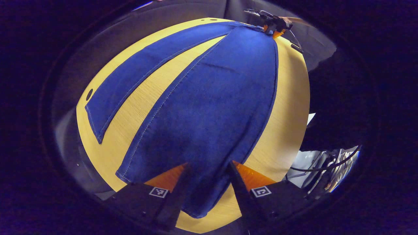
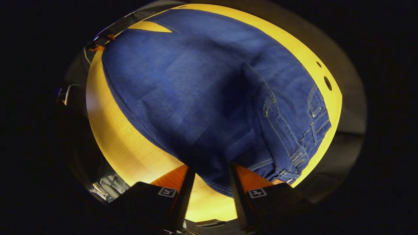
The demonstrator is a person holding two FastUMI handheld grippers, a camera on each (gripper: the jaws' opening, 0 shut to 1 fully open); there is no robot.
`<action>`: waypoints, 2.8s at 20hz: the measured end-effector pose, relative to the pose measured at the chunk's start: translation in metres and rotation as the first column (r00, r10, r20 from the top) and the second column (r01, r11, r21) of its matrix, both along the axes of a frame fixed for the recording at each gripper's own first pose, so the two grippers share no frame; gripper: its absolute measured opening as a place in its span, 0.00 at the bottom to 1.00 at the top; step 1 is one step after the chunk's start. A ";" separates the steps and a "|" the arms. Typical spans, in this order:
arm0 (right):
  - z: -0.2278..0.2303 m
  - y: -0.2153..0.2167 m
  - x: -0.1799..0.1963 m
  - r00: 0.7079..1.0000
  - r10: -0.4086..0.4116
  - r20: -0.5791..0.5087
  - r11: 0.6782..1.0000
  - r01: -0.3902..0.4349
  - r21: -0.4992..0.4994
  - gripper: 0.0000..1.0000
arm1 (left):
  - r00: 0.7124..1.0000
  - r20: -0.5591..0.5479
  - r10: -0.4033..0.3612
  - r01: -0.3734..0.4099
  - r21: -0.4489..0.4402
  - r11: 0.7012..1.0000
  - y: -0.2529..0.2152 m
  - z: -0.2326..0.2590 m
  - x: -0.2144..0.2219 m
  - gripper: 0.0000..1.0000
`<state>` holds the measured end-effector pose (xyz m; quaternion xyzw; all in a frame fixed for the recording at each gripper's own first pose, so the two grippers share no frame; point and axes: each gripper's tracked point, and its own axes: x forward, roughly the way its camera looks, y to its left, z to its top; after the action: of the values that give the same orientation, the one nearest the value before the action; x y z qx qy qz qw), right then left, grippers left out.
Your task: Grasp the waist and the cuffs of the jeans and fold them to make the two legs overlap; first hold the waist and fold one-third of the jeans toward the cuffs, then hold the cuffs and fold the remaining one-third in the same direction to finish folding.
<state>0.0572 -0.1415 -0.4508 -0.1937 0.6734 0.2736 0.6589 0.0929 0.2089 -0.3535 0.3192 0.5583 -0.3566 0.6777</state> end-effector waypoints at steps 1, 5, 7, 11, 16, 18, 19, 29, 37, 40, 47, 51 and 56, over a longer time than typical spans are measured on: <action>0.001 -0.001 0.002 1.000 0.000 0.008 1.000 0.000 -0.002 0.59 | 1.000 0.005 0.005 -0.005 -0.003 1.000 -0.002 -0.001 0.003 0.75; -0.002 -0.006 0.016 0.998 -0.044 0.046 0.999 0.044 -0.006 0.16 | 0.996 -0.017 0.085 -0.086 -0.025 0.996 -0.005 0.002 0.019 0.13; 0.000 -0.004 0.019 0.995 -0.083 0.059 0.997 0.083 0.007 0.16 | 0.991 -0.064 0.115 -0.117 -0.026 0.993 -0.006 0.003 0.020 0.06; 0.008 -0.003 0.023 0.975 -0.206 0.088 0.977 0.201 0.067 0.08 | 0.983 -0.045 0.177 -0.180 -0.068 0.981 -0.011 0.020 0.039 0.06; 0.056 0.002 0.049 0.925 -0.344 0.160 0.926 0.306 0.221 0.08 | 0.966 0.013 0.257 -0.252 -0.157 0.955 -0.015 0.062 0.074 0.06; 0.083 0.004 0.067 0.894 -0.401 0.198 0.899 0.342 0.274 0.08 | 0.953 0.041 0.301 -0.288 -0.189 0.939 -0.020 0.079 0.097 0.06; 0.094 0.006 0.080 0.866 -0.449 0.222 0.873 0.372 0.315 0.08 | 0.945 0.060 0.320 -0.302 -0.212 0.930 -0.023 0.086 0.110 0.06; 0.117 -0.021 0.227 0.588 -0.728 0.351 0.680 0.555 0.479 0.07 | 0.673 0.123 0.729 -0.626 -0.431 0.650 -0.039 0.134 0.305 0.06; 0.043 -0.036 0.310 0.357 -0.875 0.327 0.479 0.738 0.475 0.54 | 0.285 0.059 0.957 -0.818 -0.505 0.275 0.015 0.111 0.379 0.22; 0.037 -0.041 0.320 0.348 -0.880 0.323 0.470 0.736 0.488 0.78 | 0.278 0.317 0.907 -0.820 -0.414 0.396 0.072 0.149 0.382 0.29; 0.101 -0.049 0.315 0.346 -0.830 0.438 0.552 0.627 0.550 0.90 | 0.378 0.421 0.824 -0.645 -0.519 0.561 0.028 0.248 0.389 0.51; 0.150 -0.063 0.283 0.313 -0.836 0.451 0.540 0.613 0.576 0.97 | 0.461 0.494 0.737 -0.416 -0.613 0.672 -0.030 0.295 0.357 0.95; 0.147 -0.113 0.231 0.015 -0.964 0.265 0.173 0.793 0.584 0.98 | 0.509 0.468 0.722 -0.291 -0.696 0.657 -0.090 0.316 0.290 0.98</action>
<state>0.2886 -0.2546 -0.3042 0.2923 0.3493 -0.1910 0.8695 0.3827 0.1193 -0.0379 0.0413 0.1959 -0.1160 0.9729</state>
